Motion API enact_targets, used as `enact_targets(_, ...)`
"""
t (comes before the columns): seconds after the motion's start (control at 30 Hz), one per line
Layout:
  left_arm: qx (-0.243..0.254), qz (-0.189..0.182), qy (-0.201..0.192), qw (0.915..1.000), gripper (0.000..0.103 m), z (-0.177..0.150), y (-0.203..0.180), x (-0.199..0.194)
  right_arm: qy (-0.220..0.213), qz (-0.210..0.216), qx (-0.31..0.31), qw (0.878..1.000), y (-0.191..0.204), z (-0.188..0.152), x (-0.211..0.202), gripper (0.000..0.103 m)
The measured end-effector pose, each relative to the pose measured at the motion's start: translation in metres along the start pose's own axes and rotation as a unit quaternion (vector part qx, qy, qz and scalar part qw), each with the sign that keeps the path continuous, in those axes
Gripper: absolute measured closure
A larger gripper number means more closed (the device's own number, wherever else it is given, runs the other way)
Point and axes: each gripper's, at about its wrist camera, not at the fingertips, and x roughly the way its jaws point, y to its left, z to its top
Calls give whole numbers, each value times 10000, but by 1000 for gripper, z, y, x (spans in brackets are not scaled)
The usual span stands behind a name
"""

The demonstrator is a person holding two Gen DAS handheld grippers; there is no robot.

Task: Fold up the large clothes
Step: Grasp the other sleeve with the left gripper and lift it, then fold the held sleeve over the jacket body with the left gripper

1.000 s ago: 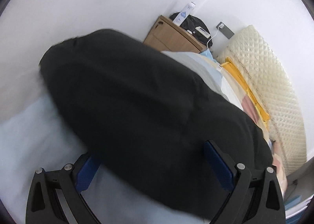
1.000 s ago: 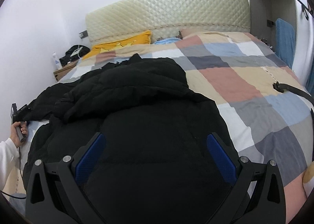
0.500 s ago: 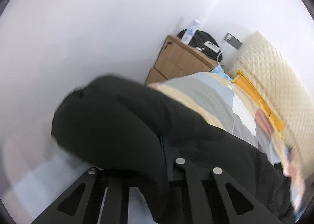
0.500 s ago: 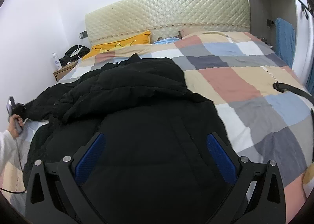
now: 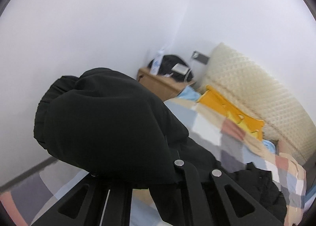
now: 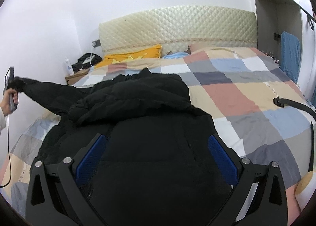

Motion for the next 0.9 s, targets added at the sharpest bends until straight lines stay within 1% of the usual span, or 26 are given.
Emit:
enact_targets(0.17,347,-260,-211,9988,97,16,-60,-50,-186,72,-98,9998,-10,1,-16,0)
enact_targets(0.27,542,-438,-218,9973,97,22,-104,-78,-259,100,-170,9995,-17,0,-22,0)
enact_targets(0.33,642,-537,-274,9961,97,22,-126,-93,-314,121,-213,9992,-21,0,-26,0)
enact_targets(0.5,1080,-826,-364,9900,97,17,-203,-129,-391,245,-168,9988,-32,0,-33,0)
enact_targets(0.57,1317,-963,-393,9858,97,10,-240,-142,-440,273,-172,9985,-36,1,-35,0)
enact_targets(0.67,1565,-1184,-376,9798,97,-2,-286,-158,-490,282,-217,9982,-42,1,-40,0)
enact_targets(0.77,1940,-1429,-318,9700,97,-24,-343,-171,-547,334,-169,9978,-50,0,-45,0)
enact_targets(0.83,2130,-1565,-266,9641,97,-38,-372,-176,-587,345,-152,9976,-55,0,-48,0)
enact_targets(0.9,2402,-1681,-206,9558,97,-59,-408,-180,-625,320,-140,9974,-60,1,-51,0)
